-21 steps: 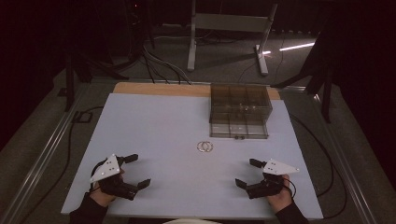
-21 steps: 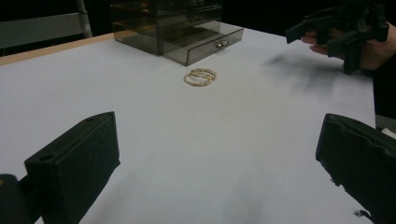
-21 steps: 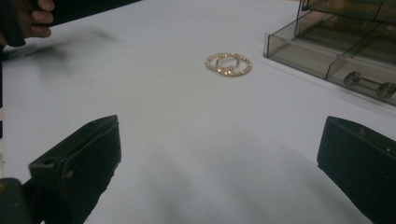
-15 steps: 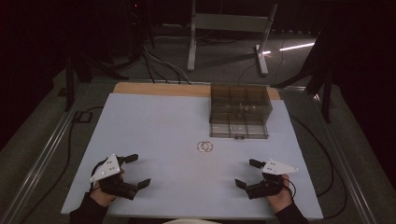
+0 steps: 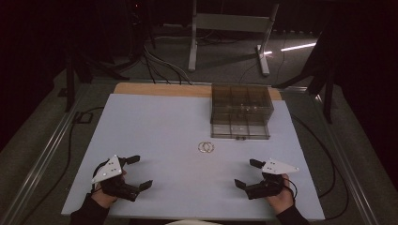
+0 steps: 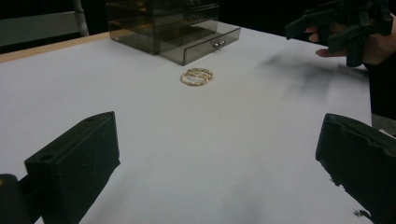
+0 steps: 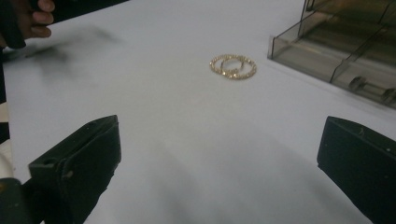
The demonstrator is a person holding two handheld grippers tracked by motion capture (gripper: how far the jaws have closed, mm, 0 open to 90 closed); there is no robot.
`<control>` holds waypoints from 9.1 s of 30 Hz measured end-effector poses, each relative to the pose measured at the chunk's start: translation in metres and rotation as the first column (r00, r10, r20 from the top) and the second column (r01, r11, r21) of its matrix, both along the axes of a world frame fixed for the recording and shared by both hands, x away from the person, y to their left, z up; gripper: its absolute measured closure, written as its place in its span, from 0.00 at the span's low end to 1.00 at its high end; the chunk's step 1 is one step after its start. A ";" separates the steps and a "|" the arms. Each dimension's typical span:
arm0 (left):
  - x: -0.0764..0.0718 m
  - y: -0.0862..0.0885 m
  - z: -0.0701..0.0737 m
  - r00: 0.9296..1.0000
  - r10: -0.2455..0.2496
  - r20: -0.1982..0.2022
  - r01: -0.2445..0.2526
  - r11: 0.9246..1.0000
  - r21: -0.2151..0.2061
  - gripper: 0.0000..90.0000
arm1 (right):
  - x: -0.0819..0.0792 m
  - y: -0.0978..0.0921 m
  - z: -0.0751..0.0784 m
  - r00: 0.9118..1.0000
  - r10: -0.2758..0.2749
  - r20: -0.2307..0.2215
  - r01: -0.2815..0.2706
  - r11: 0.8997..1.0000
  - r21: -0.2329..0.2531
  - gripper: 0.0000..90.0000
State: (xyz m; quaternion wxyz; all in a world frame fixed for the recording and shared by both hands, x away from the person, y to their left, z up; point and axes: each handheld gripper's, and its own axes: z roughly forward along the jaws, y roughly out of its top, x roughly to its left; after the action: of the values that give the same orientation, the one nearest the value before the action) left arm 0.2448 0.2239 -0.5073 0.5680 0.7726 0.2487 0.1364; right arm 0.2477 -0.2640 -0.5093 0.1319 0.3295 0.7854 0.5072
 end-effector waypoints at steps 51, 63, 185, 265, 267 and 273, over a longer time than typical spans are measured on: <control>0.002 -0.002 0.002 1.000 -0.013 -0.016 0.013 1.000 -0.013 0.01 | 0.054 0.048 0.055 0.999 -0.031 0.031 0.031 0.999 0.019 0.00; 0.002 -0.002 0.001 1.000 -0.017 -0.016 0.016 1.000 -0.008 0.01 | 0.072 0.070 0.053 0.998 -0.055 0.019 0.055 0.998 0.009 0.00; 0.002 -0.006 0.000 0.999 -0.035 -0.014 0.035 0.999 0.011 0.01 | 0.129 0.092 0.057 0.955 -0.296 -0.011 0.288 0.936 -0.202 0.96; 0.003 -0.006 0.001 0.999 -0.041 -0.013 0.041 0.999 0.008 0.01 | 0.125 0.114 0.042 0.975 -0.150 -0.163 0.131 0.984 -0.122 0.10; 0.003 -0.006 0.001 0.999 -0.041 -0.013 0.041 0.999 0.005 0.01 | 0.121 0.117 0.040 0.978 -0.135 -0.161 0.115 0.985 -0.127 0.10; 0.003 -0.006 0.001 0.999 -0.041 -0.013 0.041 0.999 0.006 0.01 | 0.114 0.123 0.029 0.977 -0.114 -0.180 0.090 0.986 -0.138 0.14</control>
State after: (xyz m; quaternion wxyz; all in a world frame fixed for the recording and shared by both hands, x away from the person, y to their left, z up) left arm 0.2474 0.2180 -0.5061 0.5666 0.7802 0.2361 0.1207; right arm 0.3616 -0.1405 -0.4799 0.1041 0.4065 0.8074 0.4147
